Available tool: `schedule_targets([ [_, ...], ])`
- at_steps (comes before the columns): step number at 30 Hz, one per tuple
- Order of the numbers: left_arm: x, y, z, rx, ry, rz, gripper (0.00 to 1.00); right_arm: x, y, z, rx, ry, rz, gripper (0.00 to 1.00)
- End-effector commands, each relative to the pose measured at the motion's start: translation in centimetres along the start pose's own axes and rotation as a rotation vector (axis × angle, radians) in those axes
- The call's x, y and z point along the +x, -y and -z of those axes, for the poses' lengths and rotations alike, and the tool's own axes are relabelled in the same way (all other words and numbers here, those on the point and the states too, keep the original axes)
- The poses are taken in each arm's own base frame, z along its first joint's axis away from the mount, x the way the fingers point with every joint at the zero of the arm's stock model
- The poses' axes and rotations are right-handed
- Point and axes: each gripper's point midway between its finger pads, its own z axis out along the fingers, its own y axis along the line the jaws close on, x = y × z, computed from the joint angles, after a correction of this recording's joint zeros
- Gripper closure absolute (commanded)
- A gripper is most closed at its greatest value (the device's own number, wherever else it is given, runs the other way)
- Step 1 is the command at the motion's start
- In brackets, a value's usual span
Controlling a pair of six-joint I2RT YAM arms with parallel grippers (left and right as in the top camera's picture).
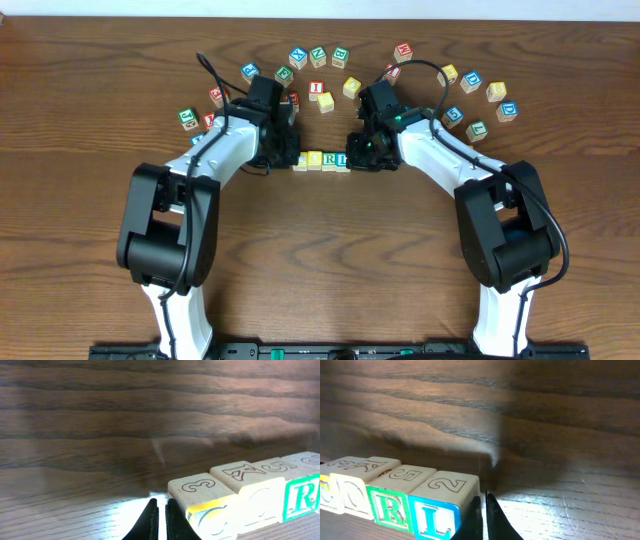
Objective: Spell out CORL
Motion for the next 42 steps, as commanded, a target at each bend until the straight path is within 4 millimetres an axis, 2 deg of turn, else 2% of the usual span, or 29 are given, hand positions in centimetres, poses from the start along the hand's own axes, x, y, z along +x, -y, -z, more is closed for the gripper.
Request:
schedule_targets([
  [1,0.5,0.4,-0.5,0.013,-0.018,-0.034,0.92,0.3,-0.2,-0.2,0.007,0.001,0.011,0.98],
  [9,0.5,0.4,-0.5,0.013,-0.018,-0.034,0.92,0.0,-0.1,-0.1,0.017,0.011,0.012,0.99],
  [15,0.5,0.3,-0.5,0.005,-0.016,-0.031,0.93,-1.3,0.6,0.1,0.025,0.057,0.010,0.99],
  [17,0.2,-0.9,-0.4,-0.067,0.001,0.034,0.92,-1.8,1.1,0.3,0.026,0.067,0.003,0.99],
  [26,-1.8,-2.0,3.0,-0.175,0.115,0.046,0.92,-3.5,2.5,0.8,0.018,0.107,-0.021,0.99],
  [31,-3.7,-0.6,5.3,-0.131,0.200,0.029,0.93,-3.6,2.4,0.8,0.014,0.111,-0.023,0.98],
  [37,-6.1,1.6,7.1,-0.064,0.230,0.001,0.92,-3.7,2.5,0.8,0.016,0.117,-0.050,0.95],
  [42,-6.9,3.5,6.9,-0.045,0.257,-0.037,0.93,-3.7,2.5,0.8,0.019,0.118,-0.050,0.89],
])
